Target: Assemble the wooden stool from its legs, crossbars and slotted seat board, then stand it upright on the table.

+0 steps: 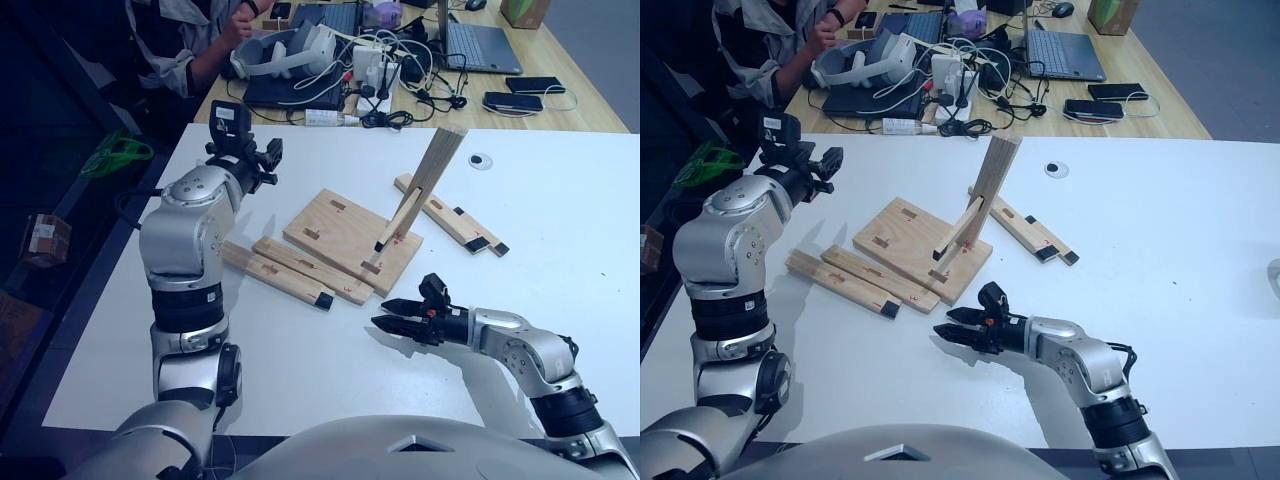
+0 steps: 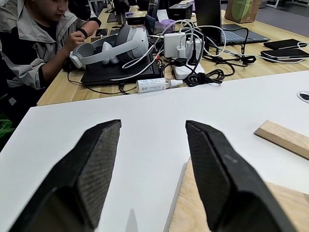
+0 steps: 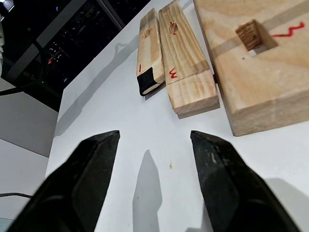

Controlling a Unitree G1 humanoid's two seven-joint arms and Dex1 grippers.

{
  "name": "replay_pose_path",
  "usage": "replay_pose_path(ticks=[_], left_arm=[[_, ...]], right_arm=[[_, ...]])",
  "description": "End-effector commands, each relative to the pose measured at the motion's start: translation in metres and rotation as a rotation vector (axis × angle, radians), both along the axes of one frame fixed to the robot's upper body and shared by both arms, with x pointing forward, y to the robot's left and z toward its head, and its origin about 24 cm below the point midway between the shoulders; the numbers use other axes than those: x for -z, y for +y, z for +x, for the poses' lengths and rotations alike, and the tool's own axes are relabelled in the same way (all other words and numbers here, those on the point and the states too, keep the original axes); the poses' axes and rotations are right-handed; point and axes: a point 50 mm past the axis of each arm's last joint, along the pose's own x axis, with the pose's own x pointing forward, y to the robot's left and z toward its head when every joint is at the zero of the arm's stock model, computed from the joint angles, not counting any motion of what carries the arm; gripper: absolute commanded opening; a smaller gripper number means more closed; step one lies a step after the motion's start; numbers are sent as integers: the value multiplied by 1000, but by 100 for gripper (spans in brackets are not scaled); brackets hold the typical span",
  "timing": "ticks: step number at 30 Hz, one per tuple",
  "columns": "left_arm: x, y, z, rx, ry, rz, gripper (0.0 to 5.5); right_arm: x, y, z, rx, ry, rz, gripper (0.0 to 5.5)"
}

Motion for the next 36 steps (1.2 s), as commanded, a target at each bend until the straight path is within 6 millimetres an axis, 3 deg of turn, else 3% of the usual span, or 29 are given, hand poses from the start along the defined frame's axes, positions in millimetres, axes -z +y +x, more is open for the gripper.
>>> replay_pose_path(ticks=[1,5,10,17,31,36], left_arm=[[0,8,2,-30,27,21,246],[2,5,2,-24,28,24,246],[2,3,3,-16,26,25,246],[3,4,3,-21,25,29,246],[5,-1,3,-16,24,32,246],[6,-3,3,-14,25,35,246]], right_arm=[[4,4,9,44,-39,-43,277],[11,2,22,122,-131,-138,277],[6,10,30,145,-192,-108,277],[-6,20,21,37,-226,-32,368],[13,44,23,-63,-331,-184,368],[12,43,24,-56,-343,-186,292]])
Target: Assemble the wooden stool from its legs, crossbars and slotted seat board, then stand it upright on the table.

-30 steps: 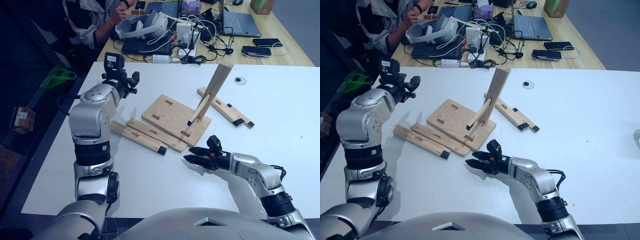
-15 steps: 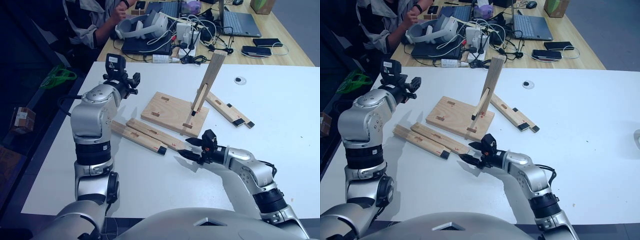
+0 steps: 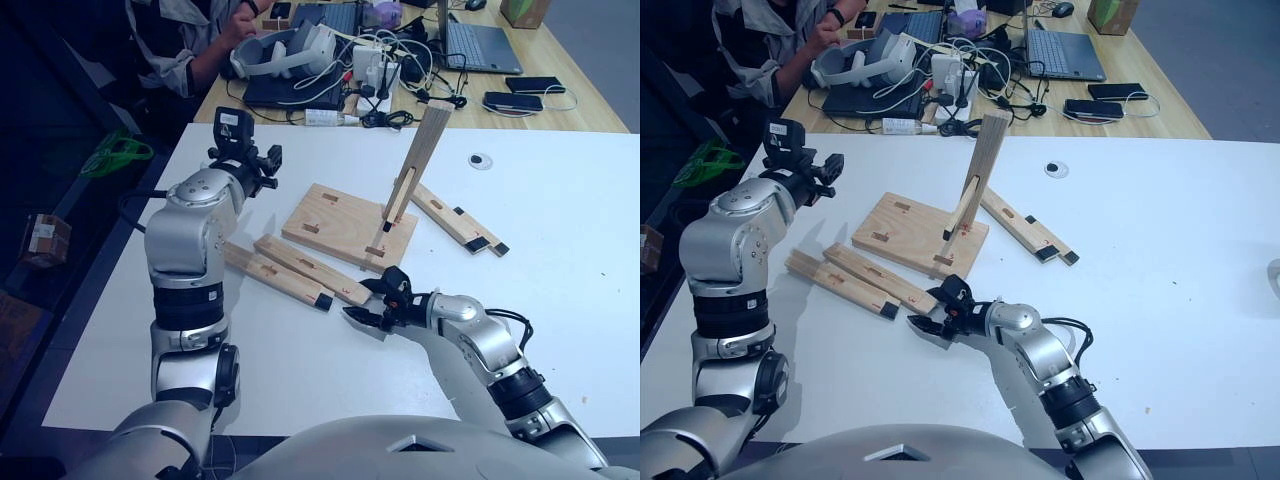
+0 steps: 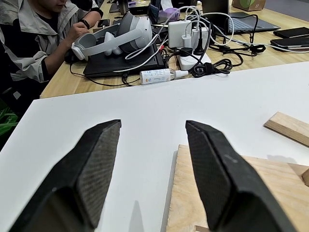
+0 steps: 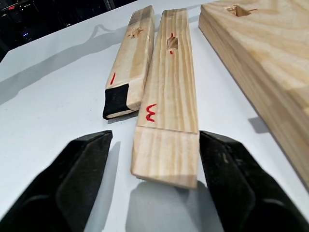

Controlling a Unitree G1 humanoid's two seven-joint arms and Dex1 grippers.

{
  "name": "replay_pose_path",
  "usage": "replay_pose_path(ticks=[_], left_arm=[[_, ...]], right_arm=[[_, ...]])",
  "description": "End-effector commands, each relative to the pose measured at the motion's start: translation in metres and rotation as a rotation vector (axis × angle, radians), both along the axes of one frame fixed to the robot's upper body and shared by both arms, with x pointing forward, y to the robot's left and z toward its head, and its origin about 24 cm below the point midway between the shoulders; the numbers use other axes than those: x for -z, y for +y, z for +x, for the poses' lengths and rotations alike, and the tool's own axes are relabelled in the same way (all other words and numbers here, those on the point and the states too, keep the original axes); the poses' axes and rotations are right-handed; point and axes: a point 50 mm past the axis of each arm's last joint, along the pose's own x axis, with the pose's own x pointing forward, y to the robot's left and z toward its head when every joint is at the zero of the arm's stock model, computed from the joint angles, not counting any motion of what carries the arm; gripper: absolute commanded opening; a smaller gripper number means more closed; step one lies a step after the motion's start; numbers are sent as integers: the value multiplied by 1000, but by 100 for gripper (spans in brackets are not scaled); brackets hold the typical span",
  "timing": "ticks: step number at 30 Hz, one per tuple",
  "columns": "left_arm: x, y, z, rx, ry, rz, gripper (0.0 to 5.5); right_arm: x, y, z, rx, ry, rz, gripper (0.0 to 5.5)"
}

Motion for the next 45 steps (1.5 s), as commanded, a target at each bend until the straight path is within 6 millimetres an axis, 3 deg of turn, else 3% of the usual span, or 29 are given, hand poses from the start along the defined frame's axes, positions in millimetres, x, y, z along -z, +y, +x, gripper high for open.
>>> replay_pose_path(ticks=[1,6,13,17,21,24,28,32,34,36,38,45], left_arm=[[0,-2,0,-1,-1,12,246],[0,-3,0,-3,-4,13,246],[-2,-1,1,-6,-9,16,246],[-7,4,2,-21,-24,18,246],[-14,12,4,-53,-52,18,246],[-16,18,5,-76,-68,15,246],[-18,18,6,-83,-80,15,246],[-15,17,6,-79,-79,20,246],[-16,18,7,-77,-80,25,246],[-17,18,7,-75,-81,30,246],[-17,18,7,-69,-80,36,246],[-17,15,9,-54,-79,38,246]], right_arm=[[1,-2,2,9,-7,-18,274],[1,-4,4,30,-31,-24,203],[-5,-8,8,49,-61,7,202],[-29,-27,10,66,-89,73,202],[-72,-59,10,71,-97,198,202],[-89,-73,7,15,-95,184,202],[-76,-105,-6,-51,-66,-25,202],[-40,-144,-22,-75,3,-253,202],[-25,-152,-27,-71,30,-290,202],[-17,-153,-30,-88,39,-293,202],[-16,-149,-29,-105,40,-278,244],[-28,-120,-4,-158,-46,-229,348]])
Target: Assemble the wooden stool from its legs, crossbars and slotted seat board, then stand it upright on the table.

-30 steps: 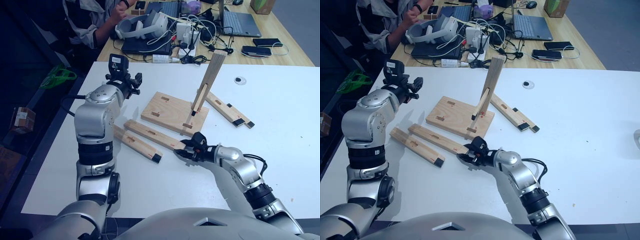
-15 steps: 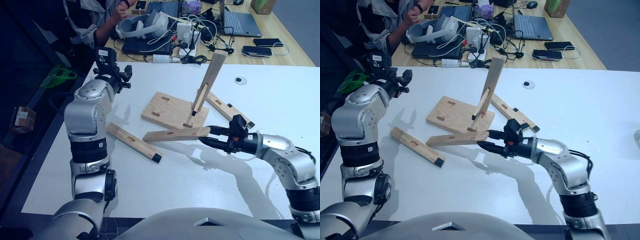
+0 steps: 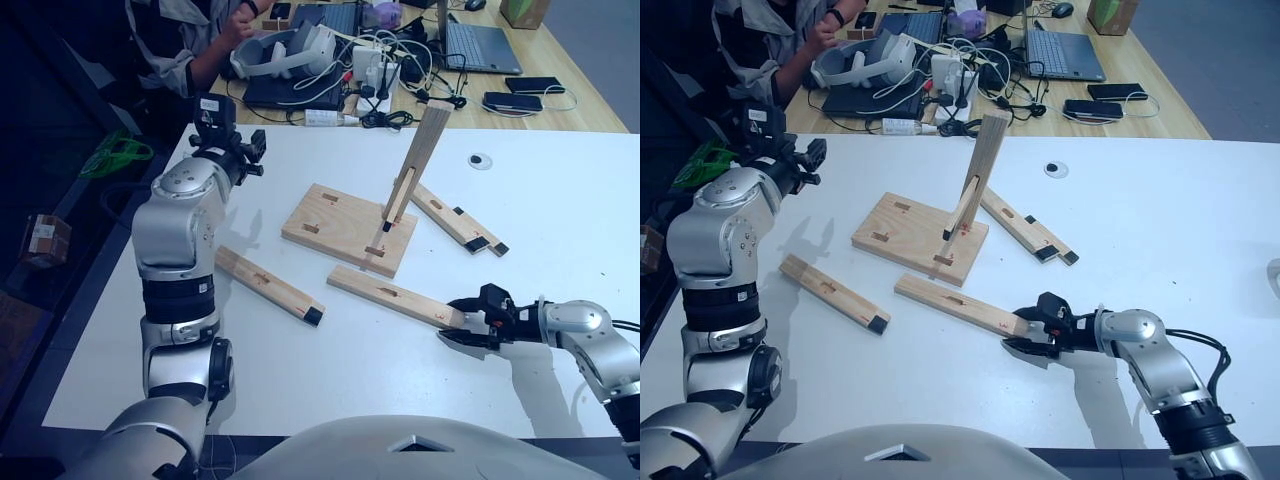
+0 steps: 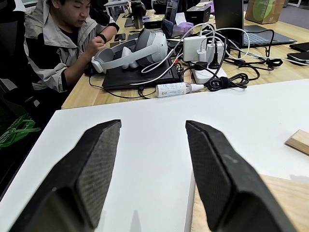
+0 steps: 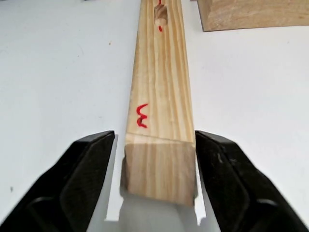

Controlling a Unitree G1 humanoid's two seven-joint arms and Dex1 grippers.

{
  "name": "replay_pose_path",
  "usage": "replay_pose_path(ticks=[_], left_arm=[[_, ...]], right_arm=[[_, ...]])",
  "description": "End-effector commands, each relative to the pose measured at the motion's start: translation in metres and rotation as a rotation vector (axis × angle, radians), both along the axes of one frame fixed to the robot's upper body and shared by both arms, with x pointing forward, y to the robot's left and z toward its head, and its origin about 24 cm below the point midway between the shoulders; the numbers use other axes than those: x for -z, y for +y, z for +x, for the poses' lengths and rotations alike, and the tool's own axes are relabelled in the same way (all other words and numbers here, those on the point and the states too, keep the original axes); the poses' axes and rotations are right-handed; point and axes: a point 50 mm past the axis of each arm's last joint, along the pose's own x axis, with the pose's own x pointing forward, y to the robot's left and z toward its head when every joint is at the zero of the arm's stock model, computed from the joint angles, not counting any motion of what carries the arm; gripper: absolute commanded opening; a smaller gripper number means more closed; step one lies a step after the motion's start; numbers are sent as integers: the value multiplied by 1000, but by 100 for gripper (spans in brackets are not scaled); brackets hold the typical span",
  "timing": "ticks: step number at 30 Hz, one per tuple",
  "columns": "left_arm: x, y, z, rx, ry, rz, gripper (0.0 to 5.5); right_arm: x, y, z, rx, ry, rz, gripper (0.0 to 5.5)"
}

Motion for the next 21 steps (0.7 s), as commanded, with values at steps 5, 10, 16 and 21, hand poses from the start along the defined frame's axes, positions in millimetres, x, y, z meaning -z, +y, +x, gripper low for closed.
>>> replay_pose_path(ticks=[5,10,16,21], left_arm=[[-6,-2,3,5,-11,18,246],[-5,-5,2,10,-7,9,246],[1,-18,-4,32,5,-28,246],[18,-34,-20,53,55,-73,246]], right_arm=[[2,34,26,-79,-74,-42,427],[7,31,24,-113,-92,-77,362],[4,32,31,-85,-140,-54,271],[0,32,26,-96,-110,-17,204]])
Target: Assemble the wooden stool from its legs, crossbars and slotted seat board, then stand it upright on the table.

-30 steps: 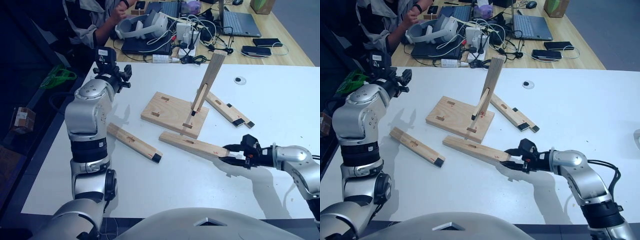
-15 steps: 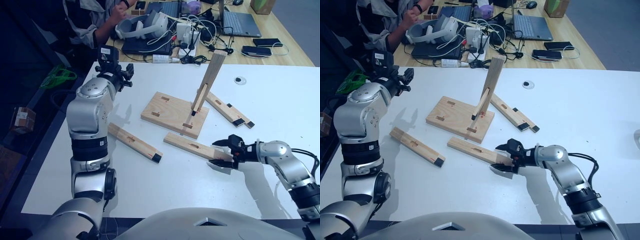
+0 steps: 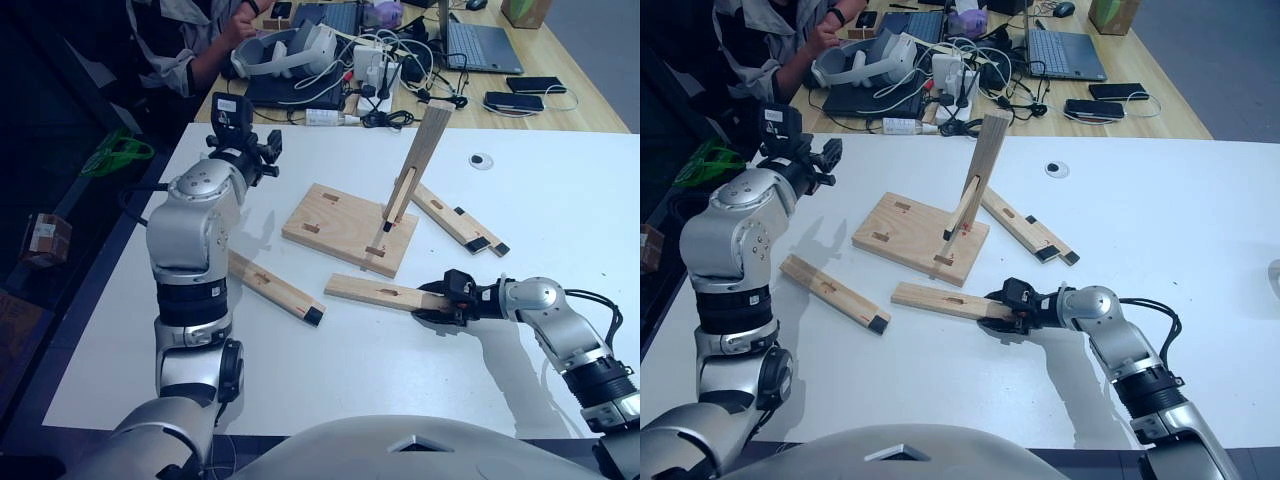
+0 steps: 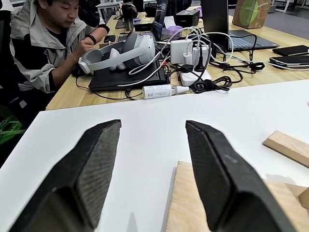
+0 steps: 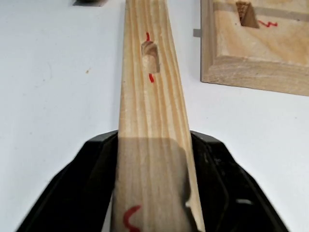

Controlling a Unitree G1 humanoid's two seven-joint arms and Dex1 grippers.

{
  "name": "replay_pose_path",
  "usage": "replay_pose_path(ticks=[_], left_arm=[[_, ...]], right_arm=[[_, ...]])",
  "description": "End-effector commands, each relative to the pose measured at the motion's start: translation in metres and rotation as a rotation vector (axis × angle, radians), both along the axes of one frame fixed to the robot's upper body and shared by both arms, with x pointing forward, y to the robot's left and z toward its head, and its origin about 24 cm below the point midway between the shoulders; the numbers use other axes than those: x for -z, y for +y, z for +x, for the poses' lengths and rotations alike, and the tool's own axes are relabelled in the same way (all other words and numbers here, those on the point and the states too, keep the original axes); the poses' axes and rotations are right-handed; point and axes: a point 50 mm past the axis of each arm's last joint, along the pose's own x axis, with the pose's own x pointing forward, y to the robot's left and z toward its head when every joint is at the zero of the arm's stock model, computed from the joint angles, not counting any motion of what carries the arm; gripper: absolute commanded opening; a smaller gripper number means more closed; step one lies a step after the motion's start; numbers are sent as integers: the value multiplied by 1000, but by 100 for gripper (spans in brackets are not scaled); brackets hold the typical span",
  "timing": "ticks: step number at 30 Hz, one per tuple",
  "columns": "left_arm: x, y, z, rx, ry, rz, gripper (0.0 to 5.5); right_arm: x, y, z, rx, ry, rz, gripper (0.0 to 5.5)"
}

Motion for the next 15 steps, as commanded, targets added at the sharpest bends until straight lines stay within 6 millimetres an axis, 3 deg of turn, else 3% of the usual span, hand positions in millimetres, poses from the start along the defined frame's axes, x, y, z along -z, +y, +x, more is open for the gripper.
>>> replay_pose_path(ticks=[1,6,11,15], left_arm=[[15,-12,-13,19,58,-19,246],[6,-7,-7,-13,17,-14,246],[-13,22,4,-133,-60,-31,246],[-28,41,8,-200,-112,-54,246]], right_arm=[[-6,-2,-2,-12,15,20,204],[-21,-16,5,3,6,29,204],[-72,-80,12,113,29,23,204],[-114,-133,16,195,17,-84,204]])
